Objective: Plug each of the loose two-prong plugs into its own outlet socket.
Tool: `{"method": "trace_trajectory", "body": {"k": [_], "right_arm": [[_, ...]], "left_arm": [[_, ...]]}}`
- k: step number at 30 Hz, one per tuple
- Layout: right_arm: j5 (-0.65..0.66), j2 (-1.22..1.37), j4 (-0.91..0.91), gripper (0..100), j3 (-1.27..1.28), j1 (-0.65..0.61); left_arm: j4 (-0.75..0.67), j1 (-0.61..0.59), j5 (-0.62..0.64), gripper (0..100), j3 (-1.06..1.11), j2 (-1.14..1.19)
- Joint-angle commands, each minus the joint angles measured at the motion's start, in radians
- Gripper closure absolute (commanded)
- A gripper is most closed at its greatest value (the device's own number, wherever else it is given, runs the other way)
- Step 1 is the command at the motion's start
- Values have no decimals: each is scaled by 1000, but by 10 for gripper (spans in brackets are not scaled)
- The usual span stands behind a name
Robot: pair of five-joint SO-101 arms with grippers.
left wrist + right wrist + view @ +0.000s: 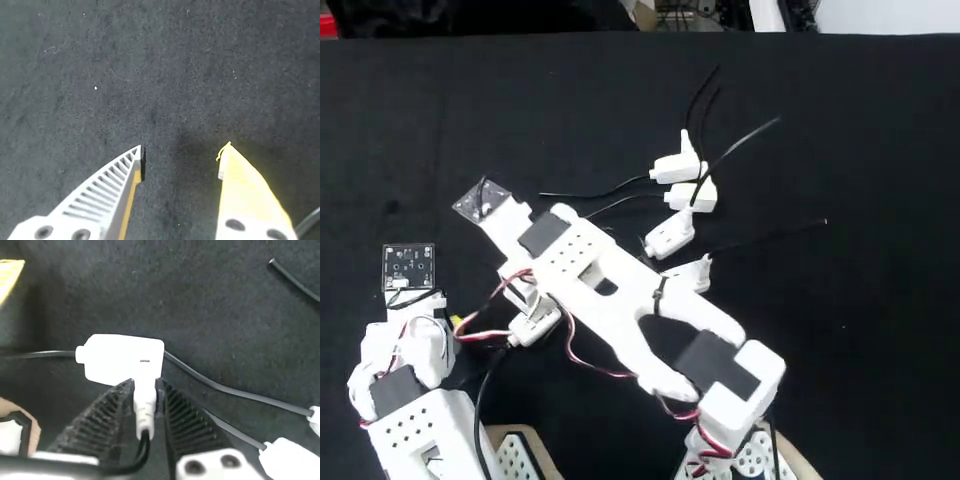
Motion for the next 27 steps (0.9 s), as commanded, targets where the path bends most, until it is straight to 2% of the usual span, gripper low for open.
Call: {"method": "trace_trajectory", "body": {"k": [1, 15, 18, 24, 27], "right_arm": [[0, 67, 64, 986, -41, -12], [-5, 176, 74, 986, -51, -14], [-5, 197, 58, 985, -50, -14], [-5, 134, 66, 979, -44, -11], [-3, 85, 80, 864, -25, -8]], "left_arm": [[5, 10, -9, 755, -8, -8], [18, 10, -11, 755, -7, -8], [64, 15, -58, 755, -13, -8], [71, 79, -64, 755, -7, -8], [69, 91, -64, 755, -5, -8]]}}
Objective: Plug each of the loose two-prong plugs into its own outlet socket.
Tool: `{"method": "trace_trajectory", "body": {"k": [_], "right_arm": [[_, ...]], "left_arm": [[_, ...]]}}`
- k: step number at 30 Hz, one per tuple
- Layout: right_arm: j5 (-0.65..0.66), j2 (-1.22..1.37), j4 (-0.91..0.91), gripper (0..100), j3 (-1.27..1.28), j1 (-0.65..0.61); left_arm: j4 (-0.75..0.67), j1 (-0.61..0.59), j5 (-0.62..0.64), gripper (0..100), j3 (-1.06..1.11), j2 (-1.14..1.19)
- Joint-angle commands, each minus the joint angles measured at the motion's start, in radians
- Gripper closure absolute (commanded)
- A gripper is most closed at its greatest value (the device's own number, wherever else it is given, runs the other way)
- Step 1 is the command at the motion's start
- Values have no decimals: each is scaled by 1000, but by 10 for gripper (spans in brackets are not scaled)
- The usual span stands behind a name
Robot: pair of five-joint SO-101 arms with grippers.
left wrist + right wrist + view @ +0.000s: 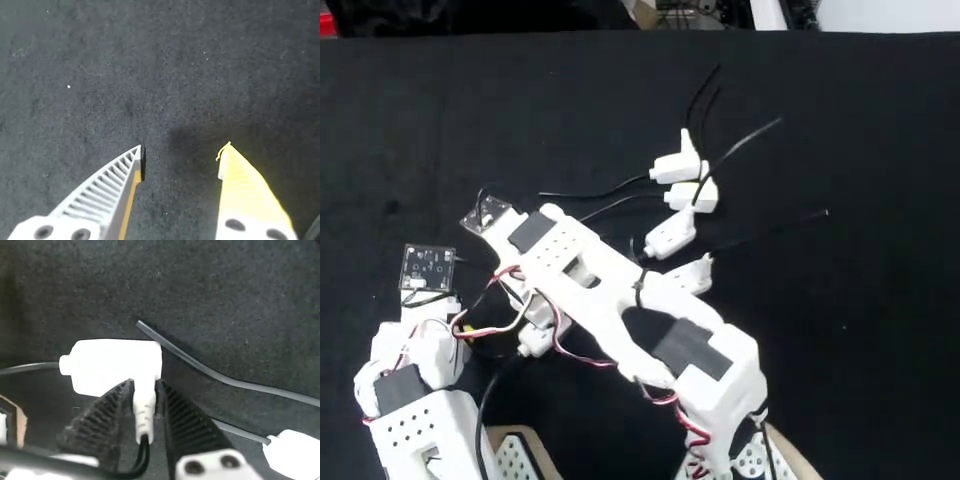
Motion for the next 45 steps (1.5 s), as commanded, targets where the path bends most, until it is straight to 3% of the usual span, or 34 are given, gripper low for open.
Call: {"method": "trace_trajectory", "body": {"k": [1, 4, 6, 13, 16, 19, 24, 27, 33, 41, 45], "right_arm": [[-2, -54, 12, 802, 38, -12], [-2, -113, 23, 662, 64, -20], [-6, -163, 23, 634, 81, -20], [0, -430, 107, 676, 154, -21], [81, -562, 178, 714, 183, -5], [144, -699, 195, 796, 222, 87], [175, -911, 193, 988, 257, 396], [175, -1012, 192, 958, 320, 537], [175, -1170, 158, 956, 521, 681], [175, -1440, -126, 953, 891, 798], [175, -1626, -296, 953, 1116, 802]], "left_arm": [[0, 21, -11, 755, -5, -8], [0, 21, -11, 755, -5, -8], [0, 21, -11, 755, -5, -8], [0, 21, -11, 755, 4, -8], [0, 21, -9, 755, 4, -8], [0, 21, -8, 755, 5, -8], [2, 99, -6, 755, 5, -8], [0, 174, 0, 755, 5, -9], [-58, 237, 146, 755, -30, -9], [-107, 305, 209, 755, -31, -9], [-114, 344, 206, 842, -28, -9]]}}
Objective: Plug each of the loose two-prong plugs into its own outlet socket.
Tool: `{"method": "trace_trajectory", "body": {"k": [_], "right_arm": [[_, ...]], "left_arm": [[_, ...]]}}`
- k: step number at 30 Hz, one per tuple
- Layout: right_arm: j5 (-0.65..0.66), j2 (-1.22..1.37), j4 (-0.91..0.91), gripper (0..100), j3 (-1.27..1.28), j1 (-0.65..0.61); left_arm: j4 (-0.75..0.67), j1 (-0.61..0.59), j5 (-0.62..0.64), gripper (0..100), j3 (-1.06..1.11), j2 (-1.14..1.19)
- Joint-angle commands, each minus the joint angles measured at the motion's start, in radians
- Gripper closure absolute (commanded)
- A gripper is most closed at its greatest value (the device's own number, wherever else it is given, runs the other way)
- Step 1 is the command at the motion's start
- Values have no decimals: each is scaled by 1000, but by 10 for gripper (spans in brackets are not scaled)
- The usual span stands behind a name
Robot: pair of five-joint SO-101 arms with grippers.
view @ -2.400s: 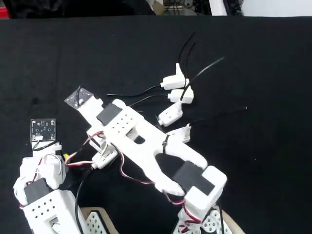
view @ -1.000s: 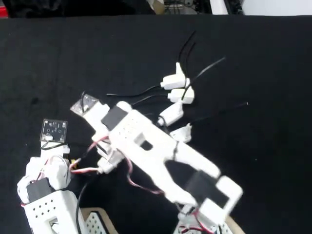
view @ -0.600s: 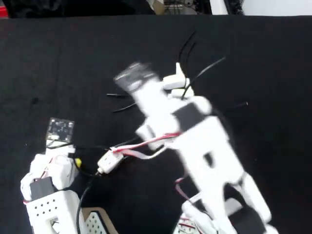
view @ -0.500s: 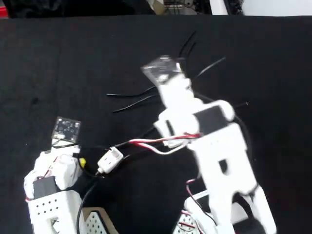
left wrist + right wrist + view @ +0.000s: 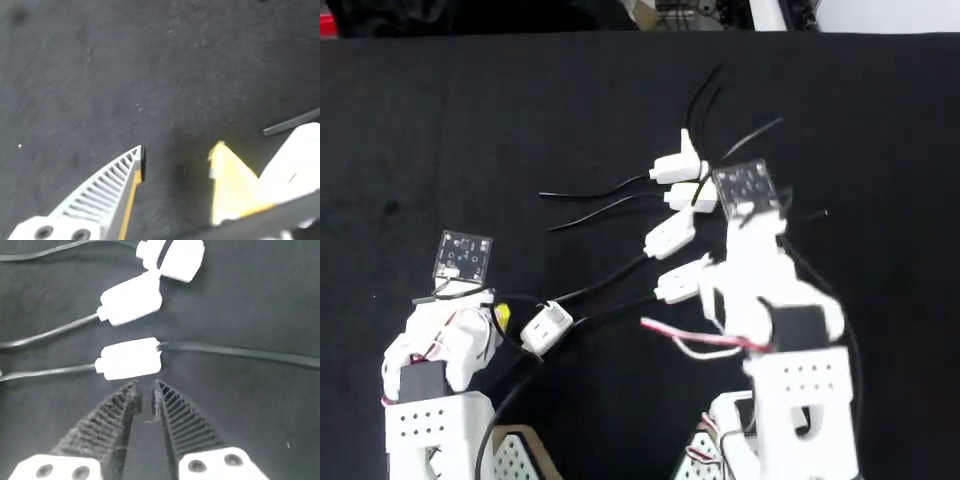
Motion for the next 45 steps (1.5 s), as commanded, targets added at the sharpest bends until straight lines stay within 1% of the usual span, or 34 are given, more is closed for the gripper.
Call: {"method": "trace_trajectory", "body": {"k": [1, 4, 7, 11, 12, 14, 19, 23, 27, 45], "right_arm": [[11, -174, -161, 953, 180, 21], [11, -331, -284, 953, 348, 26], [11, -501, -356, 955, 490, 25], [9, -734, -358, 955, 659, 25], [9, -774, -319, 955, 653, 25], [9, -768, -224, 954, 636, 20], [9, -748, -97, 953, 656, 25], [9, -748, 77, 955, 656, 25], [8, -751, 78, 955, 654, 23], [8, -751, 78, 955, 654, 23]], "left_arm": [[-28, 48, 11, 868, -28, -9], [-32, 81, 6, 932, 25, -9], [-32, 102, -63, 973, 33, -9], [-32, 120, -89, 970, 38, -9], [-32, 120, -89, 970, 38, -9], [-32, 120, -89, 970, 39, -9], [-31, 120, -95, 968, 65, -9], [-31, 110, -95, 968, 96, -9], [-31, 113, -95, 967, 128, -9], [-31, 111, -95, 970, 131, -9]]}}
